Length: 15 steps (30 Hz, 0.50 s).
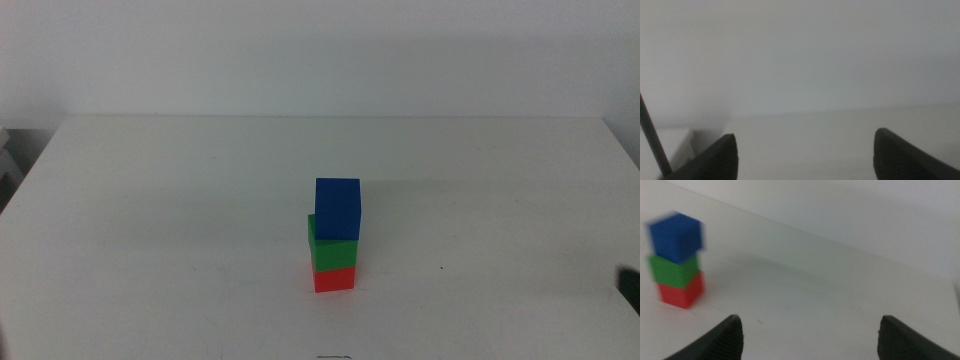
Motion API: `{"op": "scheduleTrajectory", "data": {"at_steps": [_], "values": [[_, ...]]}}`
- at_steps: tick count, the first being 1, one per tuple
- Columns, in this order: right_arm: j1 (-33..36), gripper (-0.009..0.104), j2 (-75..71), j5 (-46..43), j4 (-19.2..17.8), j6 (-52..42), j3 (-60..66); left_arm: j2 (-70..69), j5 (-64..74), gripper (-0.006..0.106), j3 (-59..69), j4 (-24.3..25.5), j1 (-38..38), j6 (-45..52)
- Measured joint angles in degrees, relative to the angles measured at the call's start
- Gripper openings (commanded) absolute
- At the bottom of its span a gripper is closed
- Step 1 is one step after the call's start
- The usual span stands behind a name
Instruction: Stack red cubes first, then green, then blue cubes in a specific spot.
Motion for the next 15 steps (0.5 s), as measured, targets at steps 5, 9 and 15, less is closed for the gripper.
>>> {"op": "scheduleTrajectory", "data": {"at_steps": [5, 9, 15], "values": [[-11.6, 0.073, -12.9, -0.1, 2.5, 0.1, 11.2, -5.8, -6.2, 0.092, 13.1, -1.7, 0.0, 0.0], [-17.3, 0.073, -20.5, -0.1, 2.7, 0.1, 16.6, -10.7, -10.2, 0.092, 20.7, -3.0, 0.0, 0.0], [-19.6, 0.073, -25.0, -0.3, 2.7, 0.1, 22.5, -15.9, -13.9, 0.092, 27.8, -3.7, 0.0, 0.0]]}}
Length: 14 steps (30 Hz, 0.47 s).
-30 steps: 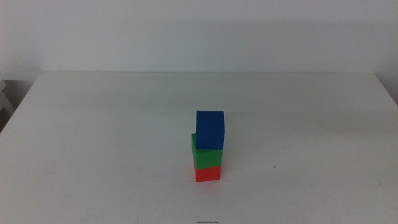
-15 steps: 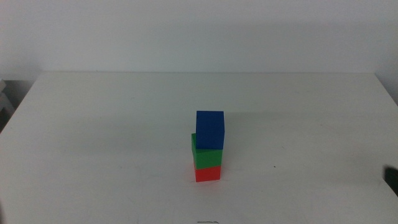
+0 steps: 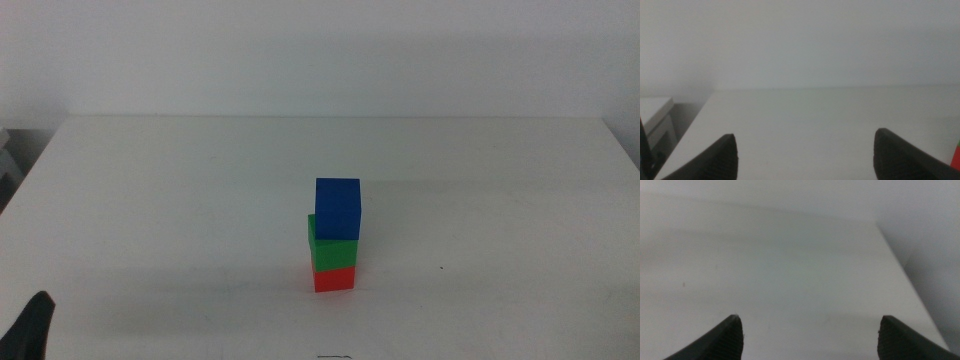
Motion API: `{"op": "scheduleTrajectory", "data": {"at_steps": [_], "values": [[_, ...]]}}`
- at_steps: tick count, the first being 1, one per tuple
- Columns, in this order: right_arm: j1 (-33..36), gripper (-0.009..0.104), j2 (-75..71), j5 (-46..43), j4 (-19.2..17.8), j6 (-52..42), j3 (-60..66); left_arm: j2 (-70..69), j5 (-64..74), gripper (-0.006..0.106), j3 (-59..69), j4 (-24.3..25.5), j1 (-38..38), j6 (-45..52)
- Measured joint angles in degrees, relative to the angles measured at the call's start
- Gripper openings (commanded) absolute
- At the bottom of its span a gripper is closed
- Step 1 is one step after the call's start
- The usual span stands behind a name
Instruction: Stack red cubes first, then green, then blue cubes in a specific spot.
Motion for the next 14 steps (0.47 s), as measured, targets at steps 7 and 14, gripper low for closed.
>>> {"op": "scheduleTrajectory", "data": {"at_steps": [7, 14], "values": [[0.0, 0.073, 0.0, 0.1, -0.7, 0.0, 1.2, -2.0, -0.9, 0.092, 0.3, 0.0, 0.0, 0.0], [0.0, 0.073, 0.0, 0.0, -1.0, 0.0, 1.4, -2.1, -0.9, 0.092, 0.3, 0.0, 0.4, 0.0]]}}
